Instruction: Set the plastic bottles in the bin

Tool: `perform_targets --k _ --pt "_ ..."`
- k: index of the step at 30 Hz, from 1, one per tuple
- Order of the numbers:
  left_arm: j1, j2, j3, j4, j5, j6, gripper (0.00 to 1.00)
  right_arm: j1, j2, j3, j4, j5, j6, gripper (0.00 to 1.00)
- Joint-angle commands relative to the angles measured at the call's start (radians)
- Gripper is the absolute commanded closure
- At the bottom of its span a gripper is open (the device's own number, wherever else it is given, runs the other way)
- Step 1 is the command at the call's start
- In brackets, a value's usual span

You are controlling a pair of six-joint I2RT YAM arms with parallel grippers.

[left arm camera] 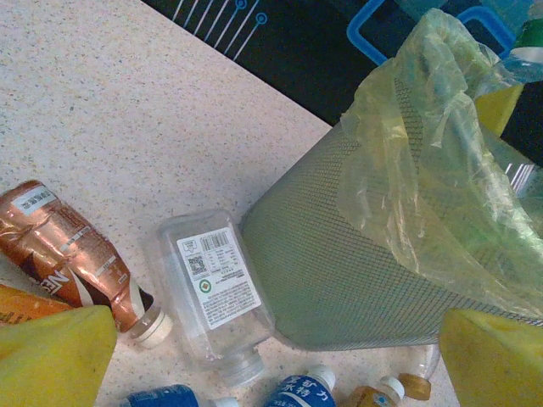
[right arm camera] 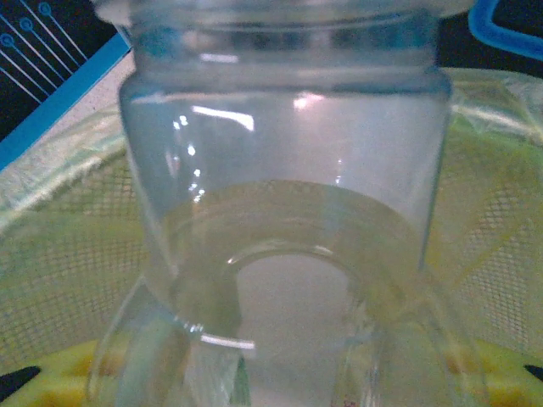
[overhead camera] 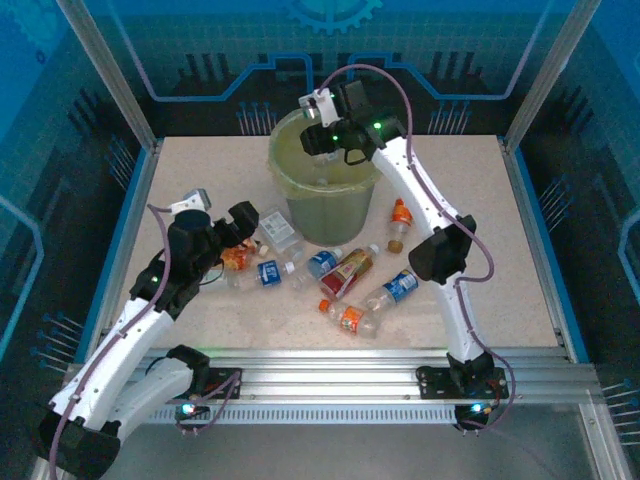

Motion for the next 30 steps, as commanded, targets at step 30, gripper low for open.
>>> perform_targets --k 30 --pt "0.046 -0.065 -0.055 -0.171 -0.068 -0.202 0.01 0.013 0.139 0.028 -0.131 0.201 -0.189 0.55"
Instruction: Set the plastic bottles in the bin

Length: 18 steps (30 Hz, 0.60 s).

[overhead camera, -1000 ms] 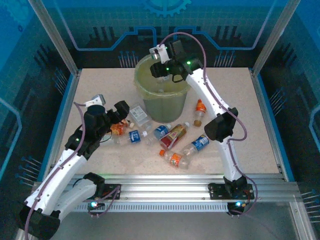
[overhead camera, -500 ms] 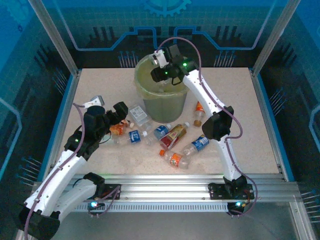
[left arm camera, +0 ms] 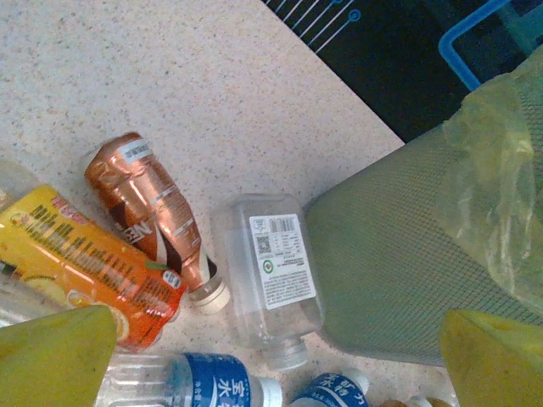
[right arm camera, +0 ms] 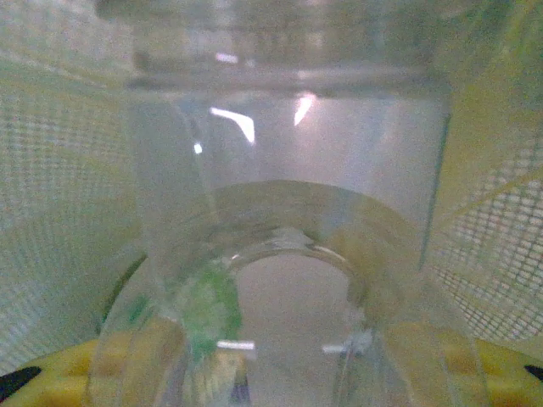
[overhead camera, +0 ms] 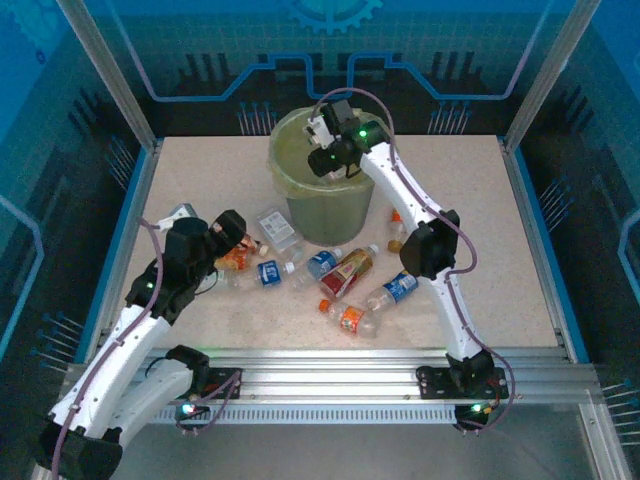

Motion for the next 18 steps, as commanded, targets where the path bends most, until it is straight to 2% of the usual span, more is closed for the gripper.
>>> perform_targets --k 1,5,7,18 --pt "0.010 -0.016 -0.025 -0.027 0.001 -0.047 0.01 0.013 0.022 0.024 -0.022 0.061 -0.043 0.52" --pt "0.019 -0.007 -0.037 -0.038 0.003 -0.063 0.01 0.013 0.021 0.024 -0.024 0.082 -0.042 0.31" --pt "0.024 0.001 -0.038 -0.040 0.015 -0.077 0.01 0.014 0.017 0.024 -0.023 0.075 -0.036 0.25" --pt "0.029 -0.010 -0.064 -0.089 0.009 -0.119 0.01 0.013 -0.065 0.039 0.010 0.025 -0.005 0.04"
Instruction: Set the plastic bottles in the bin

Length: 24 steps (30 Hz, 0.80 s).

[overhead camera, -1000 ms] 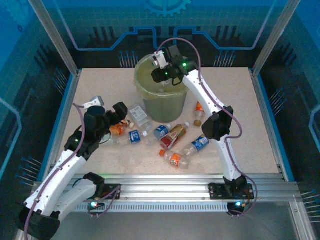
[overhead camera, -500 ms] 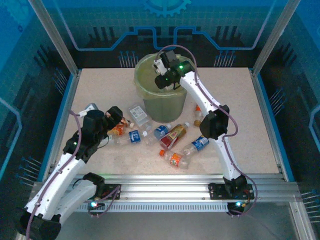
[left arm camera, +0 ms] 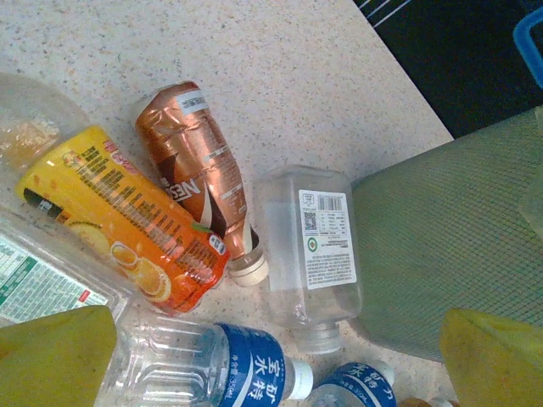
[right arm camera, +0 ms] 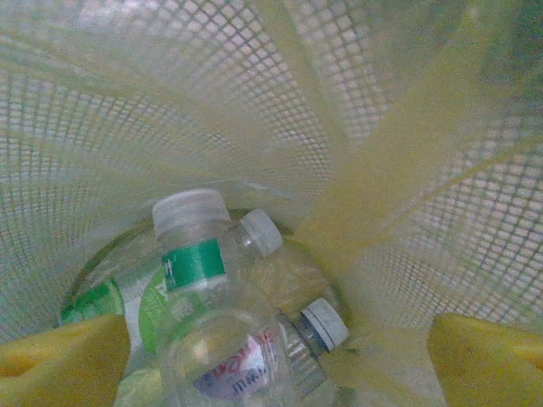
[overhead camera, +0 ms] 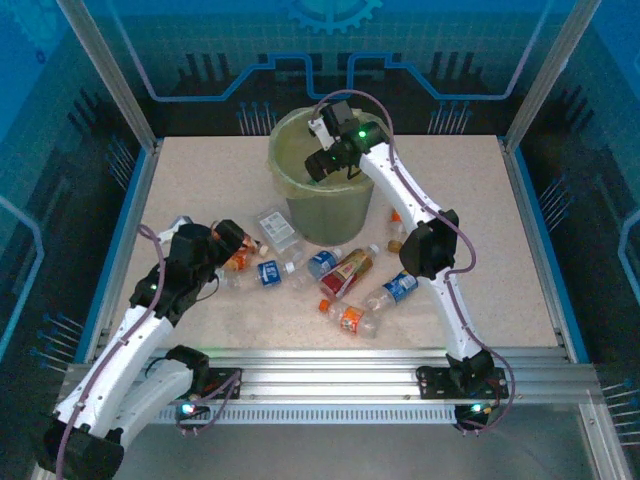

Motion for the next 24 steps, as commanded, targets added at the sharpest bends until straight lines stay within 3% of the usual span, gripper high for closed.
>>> perform_targets --k 1,15,24 --pt "0.012 -0.013 -0.014 -0.049 -0.004 -0.022 0.01 0.013 -0.082 0.043 0.018 -0.033 0.018 0.00" --pt "0.017 -0.027 -0.044 -0.149 -0.055 -0.073 0.01 0.011 -0.291 0.059 0.012 -0.046 0.094 0.00" --pt "0.026 -0.029 -0.074 -0.159 -0.052 -0.148 0.01 0.009 -0.483 -0.167 0.004 0.096 0.166 0.00"
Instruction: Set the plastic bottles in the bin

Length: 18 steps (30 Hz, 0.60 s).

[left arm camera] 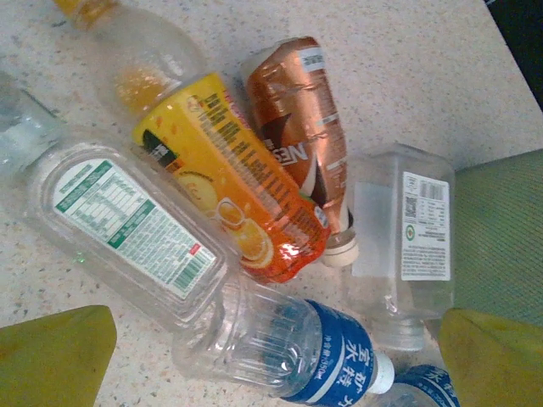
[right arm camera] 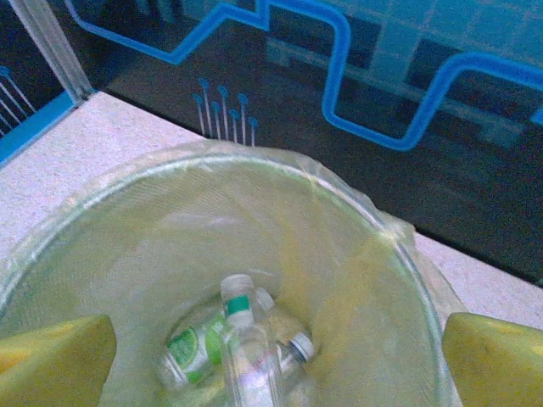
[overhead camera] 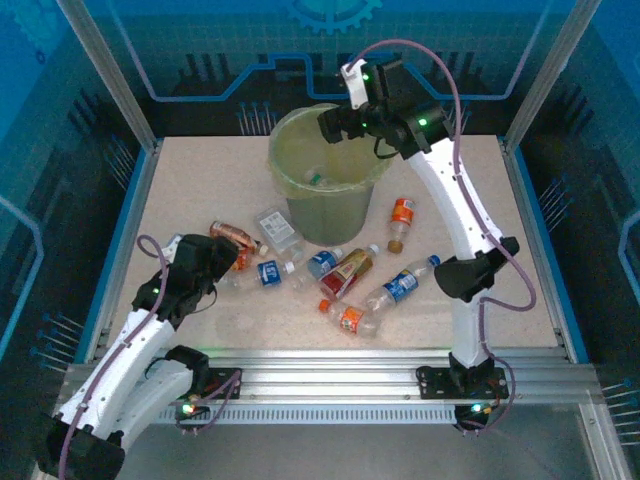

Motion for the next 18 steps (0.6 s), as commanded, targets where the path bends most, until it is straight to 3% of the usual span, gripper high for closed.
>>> perform_targets --k 1,10,18 --pt "0.013 -0.009 -0.017 -0.030 -0.018 -0.059 0.01 0.008 -0.078 -0.109 -0.013 0.091 0.062 0.00" --pt "0.041 -0.074 -0.085 -0.062 -0.032 -0.138 0.01 -0.003 -0.229 -0.372 -0.041 0.332 0.161 0.00" --pt "0.118 -0.155 -0.135 -0.076 -0.017 -0.148 0.01 -0.041 -0.360 -0.551 0.000 0.372 0.242 0.00"
